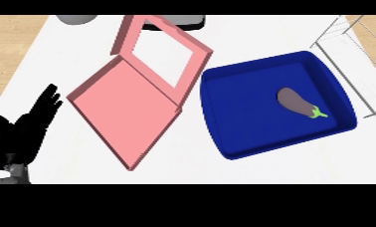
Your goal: Pick the tomato from the tray and place it in the tiered shelf
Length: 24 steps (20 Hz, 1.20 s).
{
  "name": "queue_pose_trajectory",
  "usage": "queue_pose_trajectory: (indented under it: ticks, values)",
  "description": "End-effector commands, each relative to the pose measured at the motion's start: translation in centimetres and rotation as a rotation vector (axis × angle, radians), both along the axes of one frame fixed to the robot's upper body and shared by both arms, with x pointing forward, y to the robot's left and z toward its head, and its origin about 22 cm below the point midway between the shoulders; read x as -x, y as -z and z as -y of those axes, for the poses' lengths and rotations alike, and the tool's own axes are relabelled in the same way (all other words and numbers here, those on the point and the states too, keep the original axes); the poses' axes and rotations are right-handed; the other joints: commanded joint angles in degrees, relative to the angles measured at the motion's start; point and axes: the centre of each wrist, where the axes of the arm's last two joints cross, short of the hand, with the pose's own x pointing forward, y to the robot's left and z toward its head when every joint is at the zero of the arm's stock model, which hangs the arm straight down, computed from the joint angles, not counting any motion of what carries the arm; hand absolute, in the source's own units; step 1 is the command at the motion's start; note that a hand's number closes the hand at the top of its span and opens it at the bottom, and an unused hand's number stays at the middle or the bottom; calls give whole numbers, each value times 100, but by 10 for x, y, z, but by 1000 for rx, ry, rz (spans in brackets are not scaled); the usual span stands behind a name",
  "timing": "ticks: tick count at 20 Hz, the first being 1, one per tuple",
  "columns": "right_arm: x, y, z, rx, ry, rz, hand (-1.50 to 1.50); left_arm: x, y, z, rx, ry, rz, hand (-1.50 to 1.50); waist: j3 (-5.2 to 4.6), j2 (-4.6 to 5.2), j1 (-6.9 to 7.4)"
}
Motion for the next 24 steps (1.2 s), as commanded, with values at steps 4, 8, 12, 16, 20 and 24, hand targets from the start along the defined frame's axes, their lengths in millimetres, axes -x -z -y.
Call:
queue_pose_trajectory:
  ticks: [4, 8, 12, 16, 20, 24]
  values:
    - [0, 8, 12, 3, -36, 61, -150, 16, 2, 11, -2, 16, -8, 0, 3, -6, 43]
    - [7, 18, 19, 0, -56, 189, -150, 4, 2, 18, -3, -4, -13, 0, 4, -10, -9]
    - [11, 3, 20, -90, -58, 365, -150, 1, -2, -7, -3, -11, 8, 0, 3, -14, -48]
    - [24, -26, 20, -126, -112, 432, -150, 18, 3, 10, 9, -4, -7, 0, 1, -55, -65]
    - [37, -36, -6, -109, -135, 582, -150, 9, -4, -5, -13, -36, -10, 0, -5, -84, -158]
    - [77, -63, -6, -43, -169, 667, -150, 16, 7, -18, -32, -50, -17, 0, -9, -92, -238]
